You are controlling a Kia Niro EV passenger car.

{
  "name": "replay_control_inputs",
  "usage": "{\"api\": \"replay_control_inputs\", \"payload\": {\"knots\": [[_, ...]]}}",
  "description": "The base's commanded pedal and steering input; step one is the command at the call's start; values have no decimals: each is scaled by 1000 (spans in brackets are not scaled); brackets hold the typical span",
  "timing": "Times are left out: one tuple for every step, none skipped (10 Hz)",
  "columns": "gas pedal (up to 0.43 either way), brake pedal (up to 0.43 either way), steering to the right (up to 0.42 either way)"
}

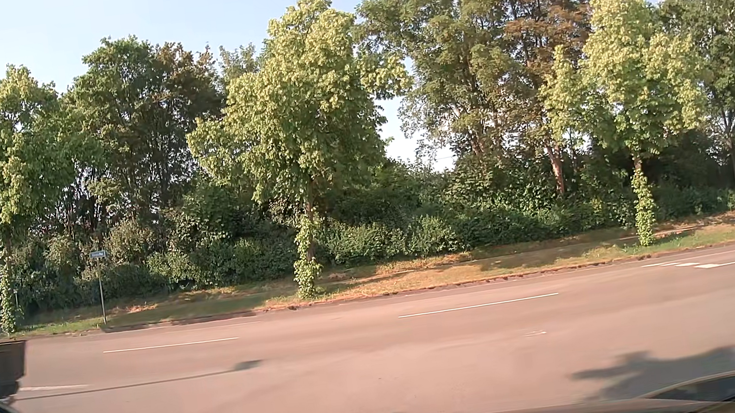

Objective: Follow the waypoints while adhering to traffic rules and regulations

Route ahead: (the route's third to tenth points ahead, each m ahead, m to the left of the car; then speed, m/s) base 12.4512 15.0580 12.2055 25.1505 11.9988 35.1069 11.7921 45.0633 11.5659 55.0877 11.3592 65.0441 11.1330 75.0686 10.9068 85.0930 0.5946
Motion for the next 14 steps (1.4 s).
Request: {"api": "replay_control_inputs", "payload": {"knots": [[0,18,5],[0,18,5],[0,18,5],[0,18,5],[0,18,5],[0,18,5],[0,18,5],[0,18,5],[0,12,5],[0,18,5],[0,49,5],[0,104,5],[0,128,5],[0,159,5]]}}
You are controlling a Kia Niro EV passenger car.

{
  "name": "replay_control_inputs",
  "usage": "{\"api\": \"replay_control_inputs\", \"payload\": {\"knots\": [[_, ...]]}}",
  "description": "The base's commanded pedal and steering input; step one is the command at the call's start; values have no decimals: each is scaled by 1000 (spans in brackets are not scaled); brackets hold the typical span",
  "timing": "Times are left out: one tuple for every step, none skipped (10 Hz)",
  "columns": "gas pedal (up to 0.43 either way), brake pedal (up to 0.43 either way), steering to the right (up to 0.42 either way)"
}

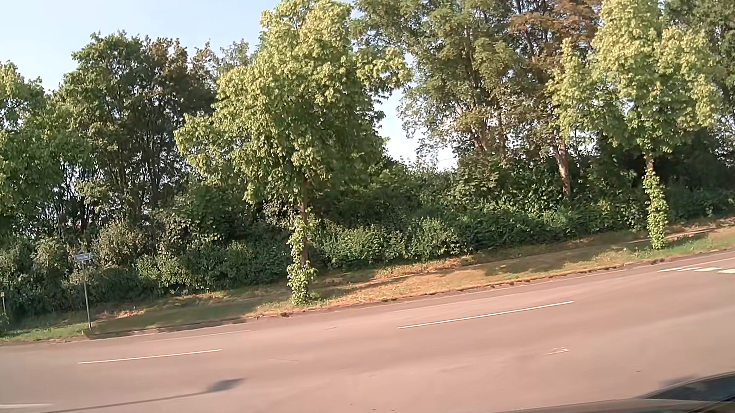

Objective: Follow the waypoints while adhering to traffic rules and regulations

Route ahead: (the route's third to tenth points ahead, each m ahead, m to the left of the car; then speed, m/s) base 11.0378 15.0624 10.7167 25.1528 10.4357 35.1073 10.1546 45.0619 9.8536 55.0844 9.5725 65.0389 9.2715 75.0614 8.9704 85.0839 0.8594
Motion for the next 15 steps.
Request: {"api": "replay_control_inputs", "payload": {"knots": [[0,201,5],[0,232,5],[0,244,5],[0,244,5],[0,244,5],[0,244,5],[0,244,5],[0,244,5],[0,244,5],[0,244,5],[0,244,5],[0,244,5],[0,244,5],[0,244,5],[0,244,5]]}}
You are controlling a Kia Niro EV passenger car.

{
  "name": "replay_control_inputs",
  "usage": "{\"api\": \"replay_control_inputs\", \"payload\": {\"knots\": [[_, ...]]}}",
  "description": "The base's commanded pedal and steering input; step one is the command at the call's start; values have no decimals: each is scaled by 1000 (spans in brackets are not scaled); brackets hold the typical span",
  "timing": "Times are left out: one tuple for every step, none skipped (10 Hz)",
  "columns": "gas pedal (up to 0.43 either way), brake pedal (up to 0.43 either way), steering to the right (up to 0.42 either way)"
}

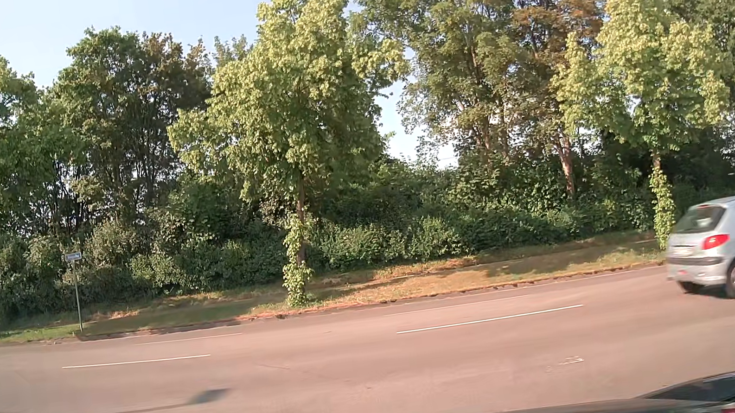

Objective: Follow the waypoints while adhering to traffic rules and regulations

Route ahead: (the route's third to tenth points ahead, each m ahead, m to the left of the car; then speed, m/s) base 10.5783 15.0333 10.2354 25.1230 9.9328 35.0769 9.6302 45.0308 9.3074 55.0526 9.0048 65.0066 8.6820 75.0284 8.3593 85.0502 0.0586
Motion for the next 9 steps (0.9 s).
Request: {"api": "replay_control_inputs", "payload": {"knots": [[0,244,5],[0,244,5],[0,244,5],[0,244,5],[0,250,5],[0,244,5],[0,244,5],[0,244,5],[0,244,5]]}}
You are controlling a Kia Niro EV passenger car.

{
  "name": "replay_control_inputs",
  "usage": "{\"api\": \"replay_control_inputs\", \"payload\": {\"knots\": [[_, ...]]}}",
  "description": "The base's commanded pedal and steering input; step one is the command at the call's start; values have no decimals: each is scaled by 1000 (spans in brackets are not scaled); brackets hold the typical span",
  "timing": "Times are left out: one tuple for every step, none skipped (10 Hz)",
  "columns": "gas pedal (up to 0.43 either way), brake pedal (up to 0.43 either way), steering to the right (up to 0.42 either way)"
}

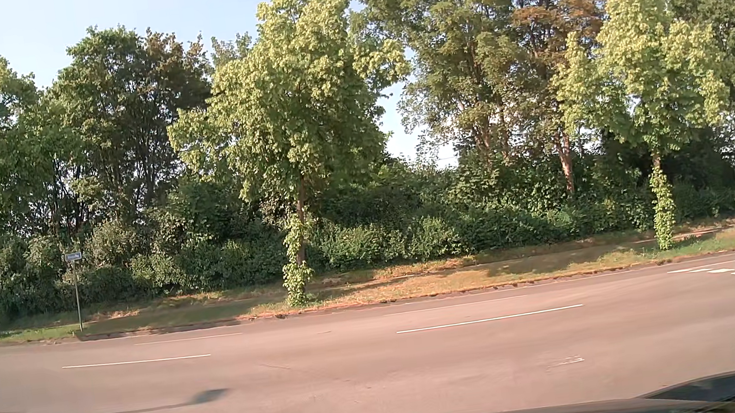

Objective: Follow the waypoints while adhering to traffic rules and regulations

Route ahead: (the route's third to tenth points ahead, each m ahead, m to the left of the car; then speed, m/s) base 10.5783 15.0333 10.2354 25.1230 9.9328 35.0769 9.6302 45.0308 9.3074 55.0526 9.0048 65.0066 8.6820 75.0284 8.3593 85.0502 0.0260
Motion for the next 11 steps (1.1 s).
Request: {"api": "replay_control_inputs", "payload": {"knots": [[0,244,5],[0,244,5],[0,244,5],[0,244,5],[0,244,5],[0,244,5],[0,244,5],[0,244,5],[0,244,5],[0,244,5],[0,244,5]]}}
